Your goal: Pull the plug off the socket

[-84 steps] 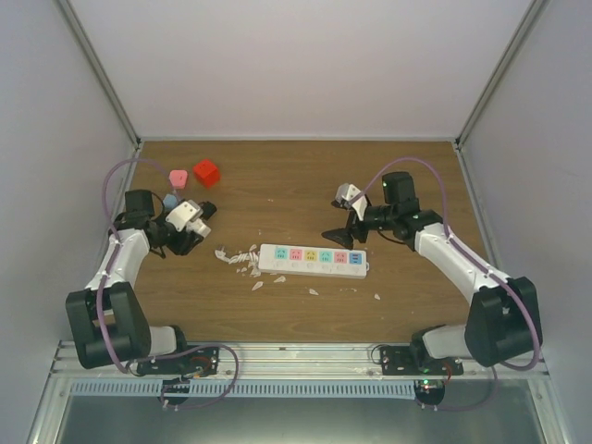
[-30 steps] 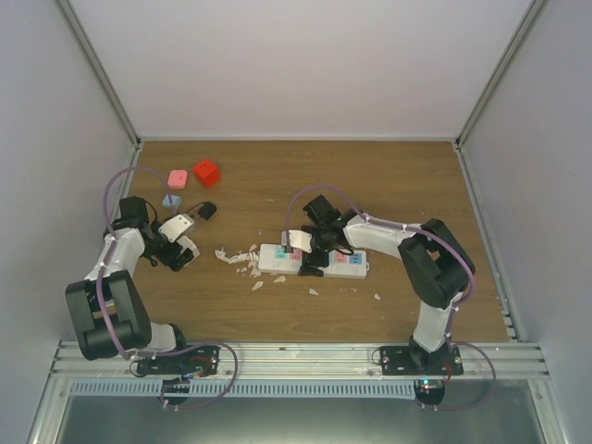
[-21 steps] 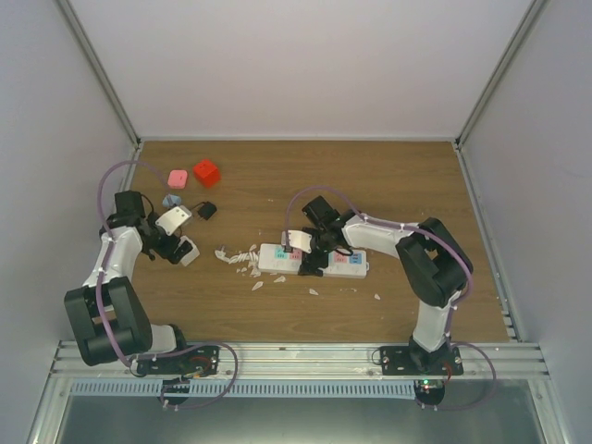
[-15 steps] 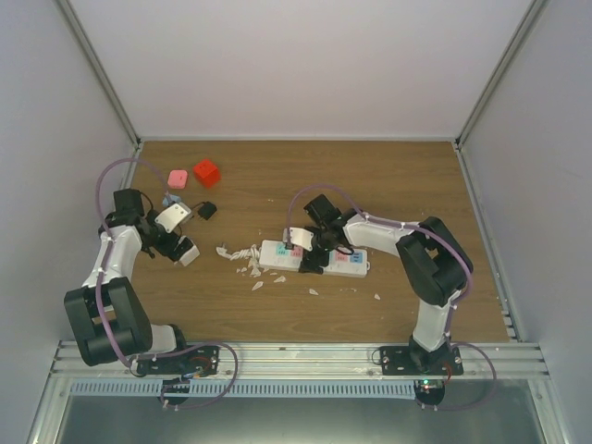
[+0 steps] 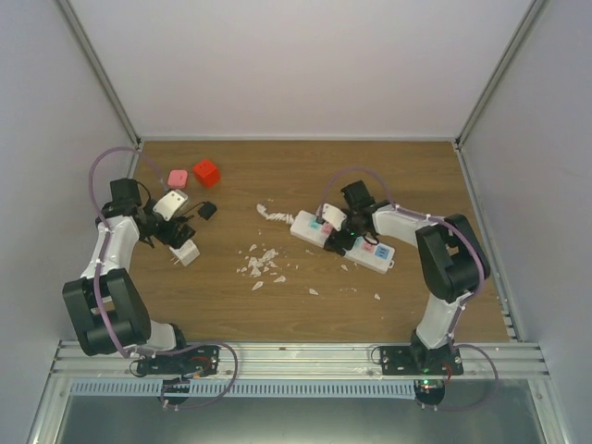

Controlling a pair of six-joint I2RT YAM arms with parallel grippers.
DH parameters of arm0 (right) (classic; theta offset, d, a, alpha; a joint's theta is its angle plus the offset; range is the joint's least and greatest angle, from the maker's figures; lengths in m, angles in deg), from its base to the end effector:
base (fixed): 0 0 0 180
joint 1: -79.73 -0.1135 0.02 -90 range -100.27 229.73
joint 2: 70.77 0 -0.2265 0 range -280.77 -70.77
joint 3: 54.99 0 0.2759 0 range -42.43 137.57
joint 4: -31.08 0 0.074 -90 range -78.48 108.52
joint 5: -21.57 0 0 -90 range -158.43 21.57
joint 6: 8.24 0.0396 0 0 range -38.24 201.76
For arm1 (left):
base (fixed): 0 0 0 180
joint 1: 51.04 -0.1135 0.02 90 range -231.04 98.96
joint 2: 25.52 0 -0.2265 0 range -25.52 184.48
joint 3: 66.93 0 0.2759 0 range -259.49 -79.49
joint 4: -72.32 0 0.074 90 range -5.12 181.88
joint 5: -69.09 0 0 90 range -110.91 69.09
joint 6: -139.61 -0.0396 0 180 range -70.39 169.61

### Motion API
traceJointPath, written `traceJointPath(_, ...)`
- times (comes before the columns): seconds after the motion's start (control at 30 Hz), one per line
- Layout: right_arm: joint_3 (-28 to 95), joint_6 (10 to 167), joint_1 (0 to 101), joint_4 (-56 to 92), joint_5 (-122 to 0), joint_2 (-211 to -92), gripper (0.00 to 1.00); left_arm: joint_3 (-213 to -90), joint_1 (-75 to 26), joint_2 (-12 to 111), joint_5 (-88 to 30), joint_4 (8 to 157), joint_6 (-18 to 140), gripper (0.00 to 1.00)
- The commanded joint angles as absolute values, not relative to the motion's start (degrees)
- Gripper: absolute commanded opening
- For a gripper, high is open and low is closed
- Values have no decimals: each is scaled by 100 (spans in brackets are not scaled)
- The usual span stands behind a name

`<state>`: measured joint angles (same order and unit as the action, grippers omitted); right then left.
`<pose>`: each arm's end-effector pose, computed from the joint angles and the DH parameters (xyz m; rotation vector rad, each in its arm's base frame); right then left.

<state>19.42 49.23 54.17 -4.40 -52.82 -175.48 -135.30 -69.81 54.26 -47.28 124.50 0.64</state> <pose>0.3217 0.1657 0.0911 -1.3728 2.3094 0.3324 0.2887 0.0795 0.1838 0.7857 2.3833 -0.1597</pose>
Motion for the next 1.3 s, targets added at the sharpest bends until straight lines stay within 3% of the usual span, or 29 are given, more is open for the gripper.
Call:
traceJointPath(0.0,1716,5218,6004,-145,-5604,-17220,63,-13757,-7020,5611,-5089,12306,284,99)
traceJointPath(0.47,1132,5943,7873,111,-5508,-16656,61,-13949,-7011,5484,-5281,11907,730,99)
traceJointPath(0.67,862,6159,8508,134,-5387,-16304,66,-14048,-6939,5592,-5429,11840,944,99)
traceJointPath(0.8,825,6190,8714,66,-5304,-16200,72,-13938,-6663,5541,-5329,11672,1036,99)
traceJointPath(1.03,863,6318,8768,43,-4977,-15834,98,-13891,-6073,5509,-5305,11601,1301,99)
traceJointPath(1.27,1211,6273,8767,-195,-4727,-15665,100,-14296,-5523,5588,-5301,11725,1653,99)
